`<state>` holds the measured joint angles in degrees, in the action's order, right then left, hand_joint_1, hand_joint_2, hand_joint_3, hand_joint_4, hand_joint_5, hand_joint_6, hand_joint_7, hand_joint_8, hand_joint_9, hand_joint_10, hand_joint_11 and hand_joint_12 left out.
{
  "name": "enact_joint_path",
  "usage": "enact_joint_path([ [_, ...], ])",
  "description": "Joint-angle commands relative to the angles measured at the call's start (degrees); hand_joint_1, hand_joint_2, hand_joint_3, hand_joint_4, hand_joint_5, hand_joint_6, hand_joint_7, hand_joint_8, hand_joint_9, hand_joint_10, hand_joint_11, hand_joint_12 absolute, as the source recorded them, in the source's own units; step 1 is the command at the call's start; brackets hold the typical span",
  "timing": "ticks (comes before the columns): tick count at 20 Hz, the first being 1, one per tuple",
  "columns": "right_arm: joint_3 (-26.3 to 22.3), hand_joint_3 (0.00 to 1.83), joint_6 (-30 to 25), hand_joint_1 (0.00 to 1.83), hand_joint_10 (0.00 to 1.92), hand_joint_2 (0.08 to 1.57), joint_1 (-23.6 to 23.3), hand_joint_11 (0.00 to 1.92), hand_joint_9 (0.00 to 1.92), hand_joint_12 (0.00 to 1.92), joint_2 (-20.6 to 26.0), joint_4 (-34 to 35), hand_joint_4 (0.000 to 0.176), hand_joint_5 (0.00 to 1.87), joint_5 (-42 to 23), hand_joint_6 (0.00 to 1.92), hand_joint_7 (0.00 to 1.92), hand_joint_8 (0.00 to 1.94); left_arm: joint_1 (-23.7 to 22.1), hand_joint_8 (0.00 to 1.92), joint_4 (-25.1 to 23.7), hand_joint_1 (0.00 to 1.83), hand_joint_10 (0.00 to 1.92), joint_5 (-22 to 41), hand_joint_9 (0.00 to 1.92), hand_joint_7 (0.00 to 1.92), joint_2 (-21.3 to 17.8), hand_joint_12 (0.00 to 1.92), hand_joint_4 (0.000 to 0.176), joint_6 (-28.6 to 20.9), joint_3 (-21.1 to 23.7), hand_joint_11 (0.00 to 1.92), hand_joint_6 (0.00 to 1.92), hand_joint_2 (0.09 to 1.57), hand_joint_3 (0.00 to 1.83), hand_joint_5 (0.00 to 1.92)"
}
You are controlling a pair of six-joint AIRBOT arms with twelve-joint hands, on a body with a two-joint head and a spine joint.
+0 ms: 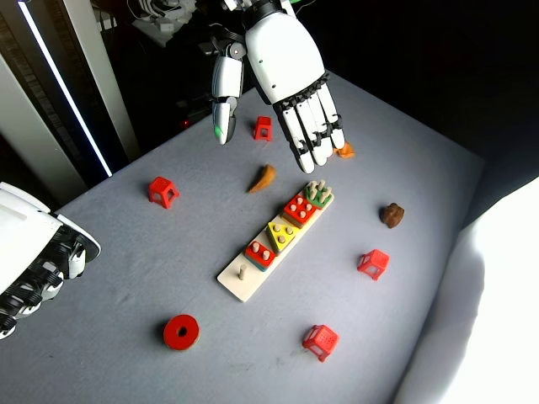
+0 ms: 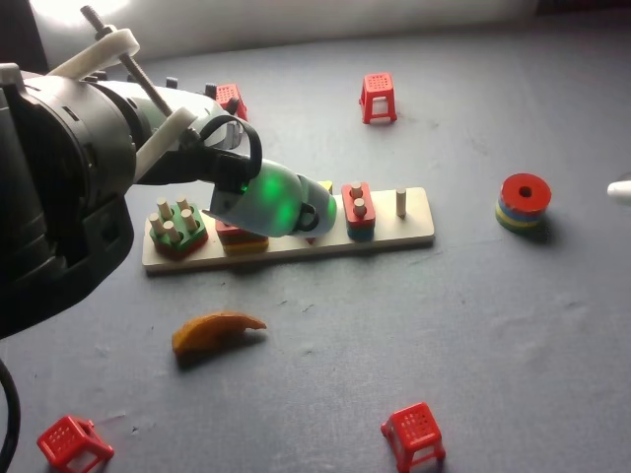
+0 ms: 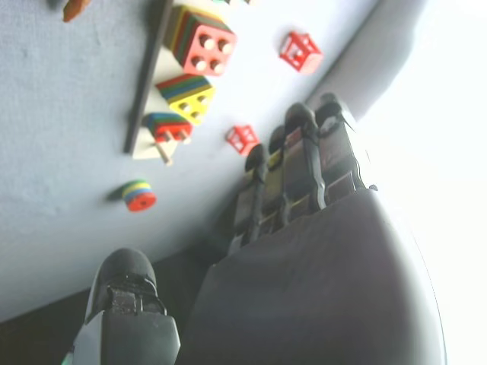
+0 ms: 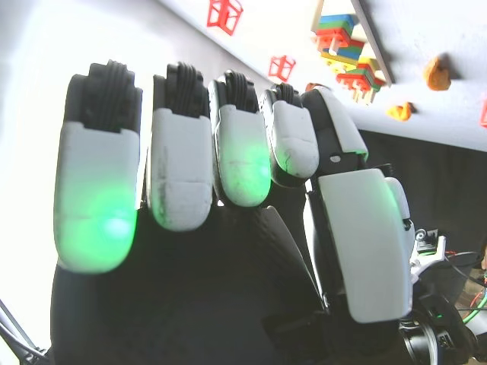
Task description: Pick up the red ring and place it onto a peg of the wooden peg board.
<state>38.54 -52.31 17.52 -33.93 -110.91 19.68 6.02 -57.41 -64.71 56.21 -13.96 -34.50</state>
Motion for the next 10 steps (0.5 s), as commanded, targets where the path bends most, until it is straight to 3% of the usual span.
enact_joint_path([
  [1,-0.1,0.18,-0.29,0.16,0.0,0.85,-0.35,0.0,0.0,0.07,0.32,-1.67,0.0,0.0,2.41,0.01,0.0,0.0,-0.36,0.0,-4.63,0.0,0.0,0.27,0.0,0.0,0.08,0.0,0.0,-0.03,0.02,0.0,0.0,0.98,0.13,0.0],
  [3,-0.09,0.02,-0.32,0.13,0.0,0.92,-0.34,0.0,0.0,0.08,0.3,-1.67,0.0,0.0,2.42,0.0,0.0,0.0,-0.37,0.0,-4.62,0.0,0.0,0.22,0.0,0.0,0.08,0.0,0.0,-0.04,0.0,0.0,0.0,1.05,0.03,0.0],
  [7,0.08,0.0,-0.32,0.12,0.0,0.92,-0.34,0.0,0.0,0.0,-0.01,-1.67,0.0,0.0,3.46,0.0,0.0,0.0,-0.37,0.0,-4.58,0.0,0.0,0.2,0.0,0.0,0.07,0.0,0.0,-0.25,-0.04,0.0,0.0,1.05,0.02,0.0],
  [10,1.53,0.0,-0.87,0.29,0.0,0.87,-0.25,0.0,0.0,0.0,-1.13,-1.61,0.0,0.0,4.16,0.0,0.0,0.0,-0.38,0.0,-4.58,0.0,0.0,0.03,0.0,0.0,0.04,0.0,0.0,-0.27,-0.05,0.0,0.0,1.05,0.02,0.0],
])
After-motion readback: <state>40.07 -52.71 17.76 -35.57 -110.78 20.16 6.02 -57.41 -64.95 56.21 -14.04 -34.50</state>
